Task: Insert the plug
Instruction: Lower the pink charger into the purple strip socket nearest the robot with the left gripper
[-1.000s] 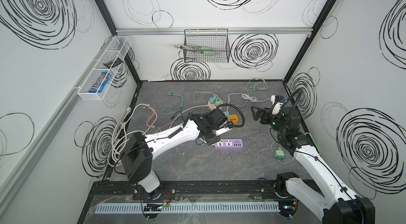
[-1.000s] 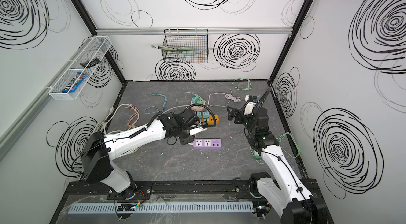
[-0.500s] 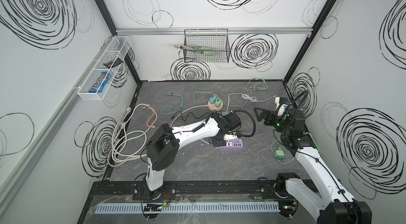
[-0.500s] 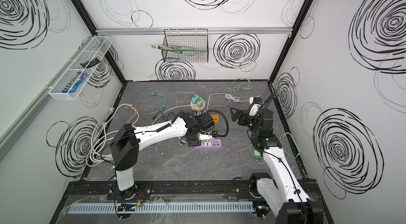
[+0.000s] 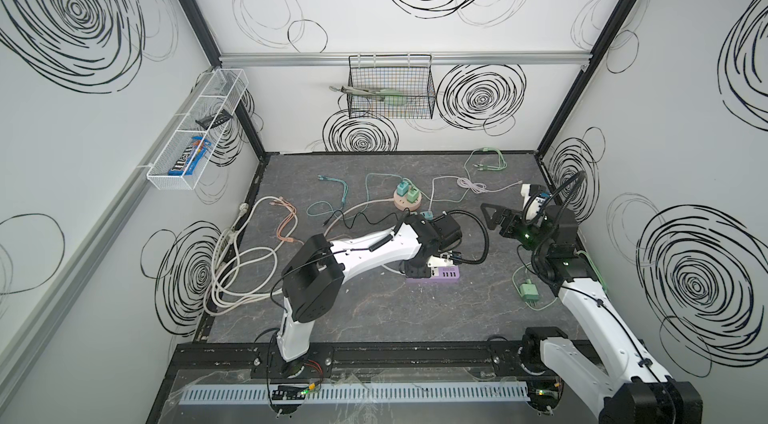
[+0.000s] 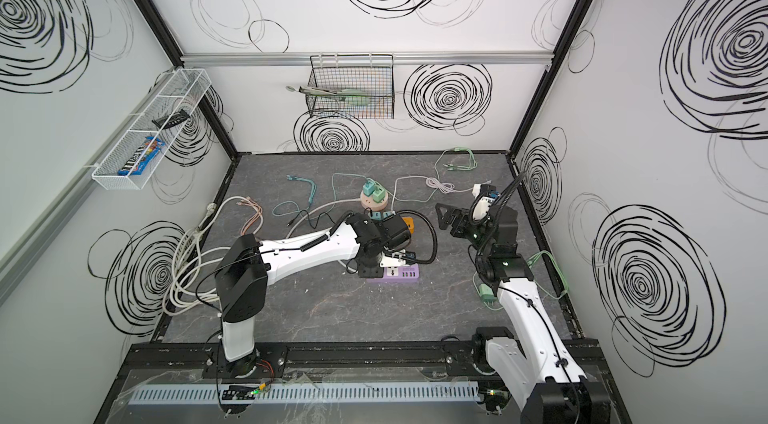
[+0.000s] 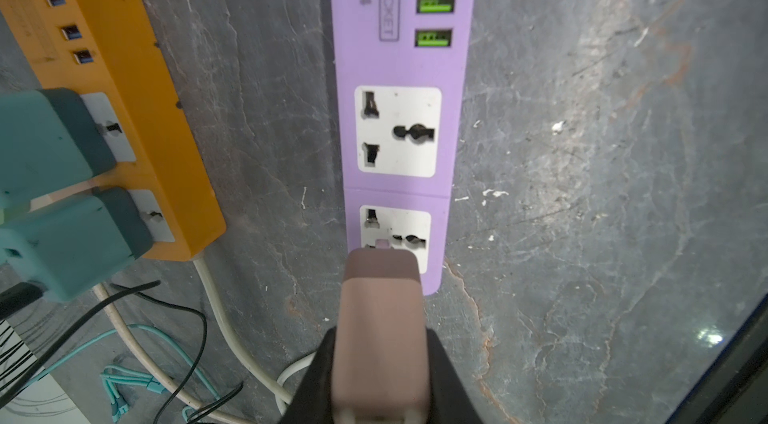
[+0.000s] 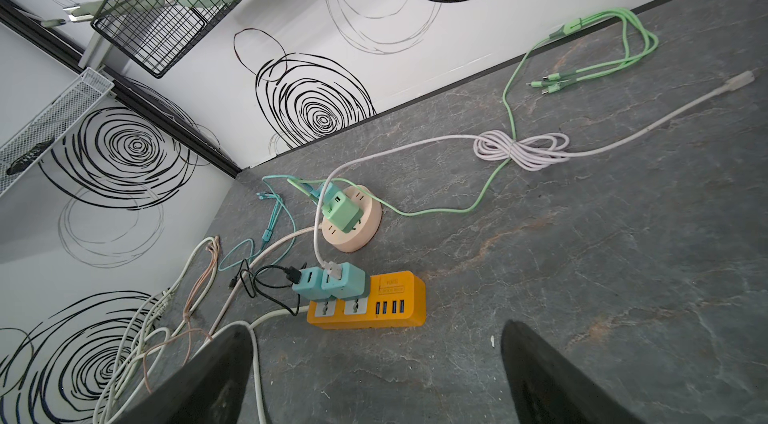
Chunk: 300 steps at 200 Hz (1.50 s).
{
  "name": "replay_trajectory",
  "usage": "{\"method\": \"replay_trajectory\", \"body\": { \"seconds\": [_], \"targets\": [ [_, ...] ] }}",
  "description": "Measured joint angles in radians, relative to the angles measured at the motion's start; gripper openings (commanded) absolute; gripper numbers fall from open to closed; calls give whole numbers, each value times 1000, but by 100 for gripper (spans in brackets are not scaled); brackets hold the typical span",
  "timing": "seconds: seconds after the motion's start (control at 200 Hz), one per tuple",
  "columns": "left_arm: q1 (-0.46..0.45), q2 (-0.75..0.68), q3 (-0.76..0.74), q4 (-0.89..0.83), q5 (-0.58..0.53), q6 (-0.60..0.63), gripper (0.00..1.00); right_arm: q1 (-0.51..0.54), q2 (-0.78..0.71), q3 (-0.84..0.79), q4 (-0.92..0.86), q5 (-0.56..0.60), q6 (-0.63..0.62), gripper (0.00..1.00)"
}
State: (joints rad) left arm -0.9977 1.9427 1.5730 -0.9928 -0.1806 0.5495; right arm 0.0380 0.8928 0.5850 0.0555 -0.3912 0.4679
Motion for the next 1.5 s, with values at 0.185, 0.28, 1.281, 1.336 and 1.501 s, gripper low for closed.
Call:
{"method": "replay_trajectory", "body": {
  "seconds": [0.185, 0.28, 1.281, 1.336, 1.501],
  "targets": [
    [1, 12, 0, 1, -3, 19, 0, -4, 0, -5, 0, -3, 4, 97],
    [3, 15, 0, 5, 2, 33, 0, -5, 0, -7, 0, -4, 6, 97],
    [31, 219, 234, -167, 68, 113, 2, -24, 92, -11, -18, -15, 14, 97],
    [39, 212, 222, -156, 72, 113, 9, -32, 92, -11, -29, -5, 18, 97],
    [79, 143, 127, -71, 120, 93, 11, -66, 91, -11, -84, 97, 32, 97]
  ]
}}
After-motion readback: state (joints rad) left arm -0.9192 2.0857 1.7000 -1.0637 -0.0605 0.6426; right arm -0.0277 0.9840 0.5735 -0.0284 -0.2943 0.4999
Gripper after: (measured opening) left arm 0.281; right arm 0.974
